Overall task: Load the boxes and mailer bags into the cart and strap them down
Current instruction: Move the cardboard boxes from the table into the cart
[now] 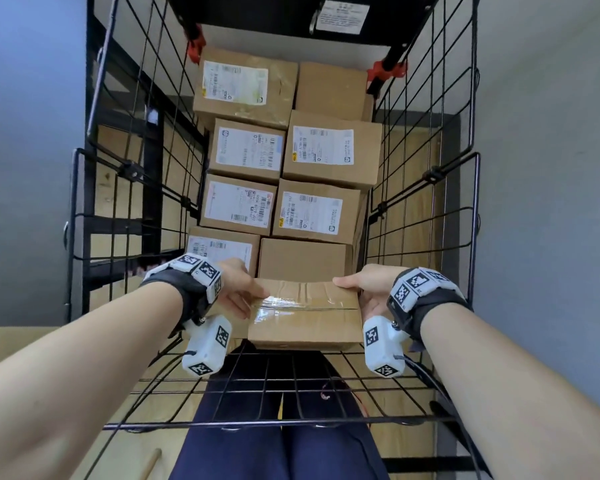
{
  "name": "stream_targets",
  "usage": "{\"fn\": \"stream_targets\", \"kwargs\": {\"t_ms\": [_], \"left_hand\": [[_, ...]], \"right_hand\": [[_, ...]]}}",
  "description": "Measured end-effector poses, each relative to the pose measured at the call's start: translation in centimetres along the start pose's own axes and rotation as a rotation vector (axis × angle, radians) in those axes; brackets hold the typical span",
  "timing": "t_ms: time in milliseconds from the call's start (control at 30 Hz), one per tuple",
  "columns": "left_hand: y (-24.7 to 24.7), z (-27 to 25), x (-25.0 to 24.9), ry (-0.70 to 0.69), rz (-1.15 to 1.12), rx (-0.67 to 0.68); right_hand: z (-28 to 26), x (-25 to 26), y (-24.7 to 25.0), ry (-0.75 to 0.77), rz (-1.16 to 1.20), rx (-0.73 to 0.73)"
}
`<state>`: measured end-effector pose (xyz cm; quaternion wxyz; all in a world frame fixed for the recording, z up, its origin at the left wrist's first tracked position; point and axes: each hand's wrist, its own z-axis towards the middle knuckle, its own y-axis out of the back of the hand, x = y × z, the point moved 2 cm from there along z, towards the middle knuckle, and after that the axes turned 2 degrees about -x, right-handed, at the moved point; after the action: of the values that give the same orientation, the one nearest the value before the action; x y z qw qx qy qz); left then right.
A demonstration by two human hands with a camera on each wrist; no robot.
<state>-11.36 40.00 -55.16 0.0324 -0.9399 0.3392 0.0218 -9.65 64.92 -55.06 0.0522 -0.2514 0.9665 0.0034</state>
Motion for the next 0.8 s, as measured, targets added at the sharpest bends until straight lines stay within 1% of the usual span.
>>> {"fn": "stream_targets", "kwargs": {"t_ms": [167,300,433,567,700,800], "left_hand": [[0.1,0.6,0.2,-0.044,-0.017,-0.024],[0.0,0.5,0.5,-0.053,-0.036,-0.036],[-1.0,1.1,0.6,-0.036,0.103,-0.03],[-2.1,2.1,0.9,-0.02,0.201,-0.02],[-2.5,3.4,1.1,-0.013,0.234,-0.047],[-2.4,4.4,1.1,-0.043,0.329,-0.118]], "right_hand": [[0.7,-0.6,0.1,0.022,0.013,-0.066],[0.5,-0.9,0.1,0.025,0.038,-0.066],[1.4,-1.4,-0.5,0.023,-0.071,-0.061],[3.9,-1.6,-0.9,0.013,-0.149,-0.096],[5.2,-1.6,-1.1,0.035,-0.226,-0.149],[6.1,-1.8,-1.5,-0.003,-0.205,-0.139]]}}
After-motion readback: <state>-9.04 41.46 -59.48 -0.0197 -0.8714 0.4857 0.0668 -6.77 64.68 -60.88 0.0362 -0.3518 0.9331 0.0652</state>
